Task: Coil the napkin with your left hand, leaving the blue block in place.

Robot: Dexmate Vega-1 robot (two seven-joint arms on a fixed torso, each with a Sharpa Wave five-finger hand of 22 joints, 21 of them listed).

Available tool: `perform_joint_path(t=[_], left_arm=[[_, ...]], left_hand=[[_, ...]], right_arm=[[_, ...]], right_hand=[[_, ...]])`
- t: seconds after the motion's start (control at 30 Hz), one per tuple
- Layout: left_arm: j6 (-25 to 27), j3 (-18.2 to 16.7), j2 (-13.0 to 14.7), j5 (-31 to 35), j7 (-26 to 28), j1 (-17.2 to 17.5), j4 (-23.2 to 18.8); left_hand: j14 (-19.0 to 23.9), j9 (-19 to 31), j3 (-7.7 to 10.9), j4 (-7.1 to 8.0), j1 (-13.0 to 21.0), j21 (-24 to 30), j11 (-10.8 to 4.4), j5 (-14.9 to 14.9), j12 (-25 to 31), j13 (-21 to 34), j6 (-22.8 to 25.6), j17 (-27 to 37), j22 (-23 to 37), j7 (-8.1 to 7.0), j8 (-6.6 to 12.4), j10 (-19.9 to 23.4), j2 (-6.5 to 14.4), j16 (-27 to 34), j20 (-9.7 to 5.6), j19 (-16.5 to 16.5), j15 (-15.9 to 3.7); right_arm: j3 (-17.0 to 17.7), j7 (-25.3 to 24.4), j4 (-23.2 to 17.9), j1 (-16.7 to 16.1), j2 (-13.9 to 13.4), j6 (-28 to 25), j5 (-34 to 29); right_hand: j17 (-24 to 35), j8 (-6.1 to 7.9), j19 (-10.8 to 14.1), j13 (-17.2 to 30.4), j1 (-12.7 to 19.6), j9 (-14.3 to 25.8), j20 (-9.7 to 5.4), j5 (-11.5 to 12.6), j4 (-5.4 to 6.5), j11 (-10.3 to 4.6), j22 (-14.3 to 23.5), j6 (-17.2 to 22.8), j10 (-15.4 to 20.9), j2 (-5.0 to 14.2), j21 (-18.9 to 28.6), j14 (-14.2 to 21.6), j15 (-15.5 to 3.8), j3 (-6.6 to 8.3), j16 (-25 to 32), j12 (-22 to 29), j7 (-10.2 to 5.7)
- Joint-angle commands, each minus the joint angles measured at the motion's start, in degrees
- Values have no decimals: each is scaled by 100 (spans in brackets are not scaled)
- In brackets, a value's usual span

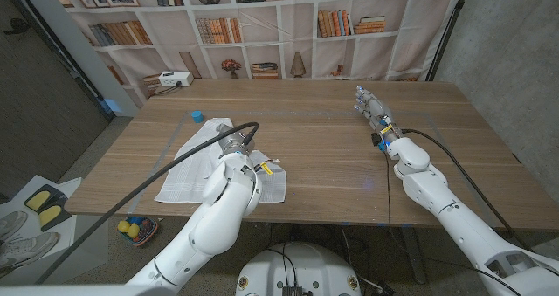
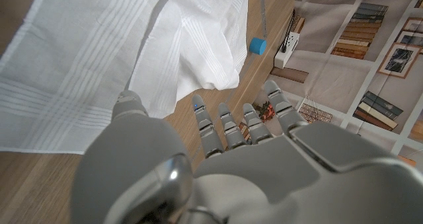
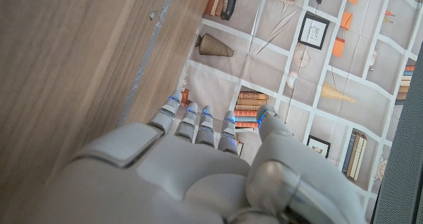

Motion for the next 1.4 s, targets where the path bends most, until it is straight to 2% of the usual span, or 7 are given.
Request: perform_joint_path(t=[0.03,0.17,0.33,0.7,0.83,1.2,1.4], left_arm=[[-142,222,-436,1441,-884,330,-5],[-320,155,-692,1928,-1323,352,203],[-955,-256,-1452,2491,-1323,697,379],[-1579,-869,-2567,3284,-1323,987,805],[-1496,-1002,-2419,2902,-1323,956,863],[-1354,-1253,-1739,2198,-1323,805,1222],[-1303,-1301,-1560,2120,-1323,712,1475]], left_hand=[[-24,36,-58,26,16,-35,80,45,-12,8,16,16,10,54,-21,-21,-2,-7,70,22,87],[-106,49,-91,48,2,-67,176,47,-45,7,-176,21,16,225,-112,-134,20,-24,93,-8,189],[-327,69,-107,6,116,-155,257,55,-117,5,-516,19,25,209,-245,-406,44,-66,61,-154,253],[-801,181,50,-287,753,-300,497,38,-180,8,-1179,10,47,338,-328,-965,232,-80,-44,-383,432],[-877,200,24,-270,732,-322,591,4,-175,12,-1390,17,53,447,-359,-1071,250,-69,25,-414,516],[-1001,232,-123,-254,679,-344,488,2,-137,17,-1359,27,54,-113,-249,-1214,148,-56,-139,-383,441],[-1003,285,-72,-369,920,-348,348,12,-35,24,-823,18,54,-145,42,-1111,212,-35,-217,-344,376]], right_arm=[[40,-154,-291,-286,-80,43,40],[28,-133,-323,-322,-93,53,53],[15,-128,-335,-352,-99,59,57],[5,-80,-252,-295,-101,56,74],[-13,-70,-205,-232,-94,31,58],[-55,-55,-26,-77,-40,-62,40],[-76,-64,80,5,4,-85,16]], right_hand=[[26,-22,41,25,-9,12,-26,2,34,-26,16,44,-6,2,10,33,-22,36,34,-5,-18],[27,-21,40,25,-9,12,-24,2,37,-35,16,46,-7,0,10,31,-24,38,33,-5,-20],[28,-20,42,25,-10,12,-27,3,41,-45,16,50,-4,3,10,29,-26,41,33,-3,-20],[33,-17,41,25,-13,12,-24,5,55,-36,17,61,-9,9,10,30,-23,48,36,-5,-19],[34,-16,41,25,-13,12,-22,5,58,-39,17,67,-8,8,10,31,-20,50,37,-4,-13],[39,-16,42,25,-16,12,-23,5,69,-46,17,70,-11,8,10,26,-19,55,36,-6,-9],[40,-16,42,25,-16,12,-23,5,72,-31,17,72,-7,5,10,33,-16,56,39,-4,-11]])
